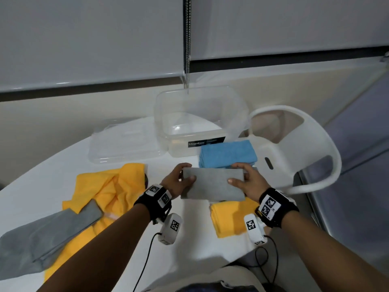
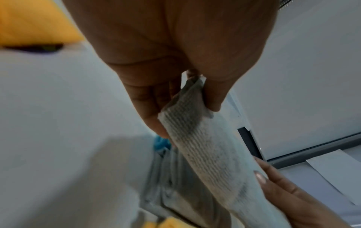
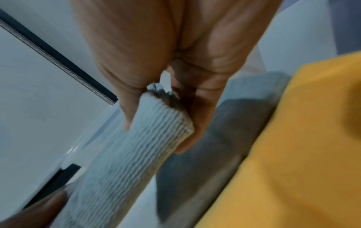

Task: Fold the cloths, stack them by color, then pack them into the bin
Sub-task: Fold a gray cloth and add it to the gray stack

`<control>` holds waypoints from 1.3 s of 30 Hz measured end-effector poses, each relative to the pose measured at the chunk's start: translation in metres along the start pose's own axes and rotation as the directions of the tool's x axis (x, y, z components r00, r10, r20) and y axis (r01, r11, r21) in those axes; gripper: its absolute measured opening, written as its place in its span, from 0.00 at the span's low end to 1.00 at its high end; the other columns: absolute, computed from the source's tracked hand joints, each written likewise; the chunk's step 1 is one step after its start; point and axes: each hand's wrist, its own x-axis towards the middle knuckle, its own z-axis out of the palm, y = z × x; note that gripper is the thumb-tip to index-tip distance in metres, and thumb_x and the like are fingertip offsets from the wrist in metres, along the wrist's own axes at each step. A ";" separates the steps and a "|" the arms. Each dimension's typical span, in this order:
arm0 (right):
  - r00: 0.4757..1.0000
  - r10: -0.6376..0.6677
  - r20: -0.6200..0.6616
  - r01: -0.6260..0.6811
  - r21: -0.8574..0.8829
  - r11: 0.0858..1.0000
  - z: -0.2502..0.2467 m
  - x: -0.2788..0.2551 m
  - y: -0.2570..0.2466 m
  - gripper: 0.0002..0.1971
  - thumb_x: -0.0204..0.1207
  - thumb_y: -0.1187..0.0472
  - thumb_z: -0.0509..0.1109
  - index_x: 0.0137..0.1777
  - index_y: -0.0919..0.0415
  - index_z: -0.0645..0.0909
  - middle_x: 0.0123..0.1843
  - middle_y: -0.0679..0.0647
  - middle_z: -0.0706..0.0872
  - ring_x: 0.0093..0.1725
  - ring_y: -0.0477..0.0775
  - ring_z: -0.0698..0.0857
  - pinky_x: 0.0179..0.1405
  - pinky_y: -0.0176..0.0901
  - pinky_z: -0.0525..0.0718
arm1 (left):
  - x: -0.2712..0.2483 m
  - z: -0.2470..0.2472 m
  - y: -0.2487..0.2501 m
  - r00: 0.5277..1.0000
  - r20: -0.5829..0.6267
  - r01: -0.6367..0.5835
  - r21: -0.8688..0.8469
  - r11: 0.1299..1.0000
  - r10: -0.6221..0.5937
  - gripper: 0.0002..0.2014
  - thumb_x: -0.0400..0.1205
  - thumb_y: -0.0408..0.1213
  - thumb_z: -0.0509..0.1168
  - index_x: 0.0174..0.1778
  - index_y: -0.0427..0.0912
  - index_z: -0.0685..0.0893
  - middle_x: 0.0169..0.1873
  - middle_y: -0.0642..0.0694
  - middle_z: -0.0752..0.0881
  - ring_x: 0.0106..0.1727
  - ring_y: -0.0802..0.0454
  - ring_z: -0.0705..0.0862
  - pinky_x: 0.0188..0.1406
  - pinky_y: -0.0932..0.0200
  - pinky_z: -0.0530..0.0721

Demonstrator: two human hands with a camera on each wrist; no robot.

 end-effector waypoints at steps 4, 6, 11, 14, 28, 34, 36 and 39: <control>0.989 0.071 -0.126 -0.086 -0.116 0.989 -0.040 0.010 0.022 0.22 0.76 0.59 0.74 0.66 0.45 0.71 0.55 0.54 0.85 0.49 0.53 0.86 0.51 0.50 0.84 | 0.013 0.050 0.023 0.998 0.045 0.054 -0.126 0.991 -0.049 0.14 0.74 0.52 0.70 0.54 0.68 0.78 0.53 0.43 0.85 0.54 0.39 0.86 0.49 0.36 0.88; 0.972 0.163 -0.172 -0.178 -0.078 0.981 -0.054 0.015 0.024 0.22 0.76 0.60 0.70 0.64 0.44 0.67 0.49 0.56 0.84 0.45 0.58 0.85 0.51 0.55 0.83 | 0.018 0.068 0.028 0.995 0.048 0.094 -0.156 0.983 -0.087 0.14 0.80 0.38 0.69 0.57 0.60 0.78 0.52 0.43 0.83 0.54 0.40 0.85 0.53 0.36 0.87; 0.953 0.120 -0.278 -0.165 -0.147 0.975 -0.074 0.025 0.026 0.24 0.75 0.63 0.71 0.66 0.49 0.65 0.47 0.44 0.77 0.44 0.56 0.85 0.41 0.47 0.84 | 0.035 0.091 0.014 0.993 -0.043 0.113 0.006 0.994 -0.112 0.22 0.72 0.49 0.69 0.60 0.62 0.70 0.49 0.45 0.84 0.50 0.39 0.86 0.48 0.38 0.88; 0.959 0.074 -0.275 -0.141 -0.232 0.963 -0.078 0.029 0.032 0.18 0.75 0.64 0.72 0.60 0.55 0.69 0.52 0.51 0.82 0.38 0.46 0.81 0.25 0.28 0.74 | 0.035 0.101 0.022 0.979 -0.172 0.119 0.041 0.992 -0.110 0.18 0.79 0.44 0.67 0.58 0.56 0.65 0.48 0.42 0.85 0.44 0.40 0.86 0.42 0.41 0.89; 0.937 -0.345 -0.060 0.195 -0.730 0.656 -0.077 0.021 0.054 0.14 0.72 0.57 0.70 0.57 0.50 0.83 0.73 0.49 0.72 0.66 0.57 0.71 0.65 0.54 0.73 | 0.020 0.103 0.022 0.940 -0.277 -0.023 0.534 0.845 0.201 0.11 0.81 0.43 0.64 0.58 0.45 0.78 0.65 0.42 0.68 0.58 0.43 0.77 0.54 0.51 0.82; 0.955 -0.247 0.162 0.267 -0.830 0.490 -0.070 0.018 0.055 0.22 0.78 0.57 0.63 0.73 0.52 0.75 0.78 0.48 0.70 0.77 0.52 0.68 0.72 0.53 0.66 | 0.017 0.103 0.025 0.973 -0.019 -0.133 0.770 0.624 0.231 0.24 0.81 0.48 0.61 0.75 0.55 0.69 0.76 0.52 0.68 0.70 0.45 0.70 0.68 0.46 0.74; 0.966 -0.204 0.158 0.242 -0.828 0.506 -0.069 0.020 0.055 0.22 0.80 0.57 0.62 0.75 0.52 0.73 0.79 0.49 0.68 0.77 0.52 0.68 0.72 0.53 0.67 | 0.018 0.102 0.025 0.984 0.007 -0.118 0.772 0.625 0.178 0.25 0.83 0.49 0.59 0.77 0.57 0.66 0.78 0.54 0.66 0.72 0.45 0.69 0.71 0.46 0.72; 0.978 -0.158 0.138 0.200 -0.839 0.506 -0.065 0.021 0.050 0.22 0.79 0.58 0.62 0.74 0.52 0.73 0.79 0.49 0.67 0.76 0.53 0.69 0.72 0.52 0.68 | 0.019 0.098 0.024 0.982 0.026 -0.147 0.734 0.663 0.188 0.25 0.83 0.47 0.60 0.78 0.57 0.66 0.79 0.54 0.66 0.72 0.44 0.70 0.71 0.45 0.72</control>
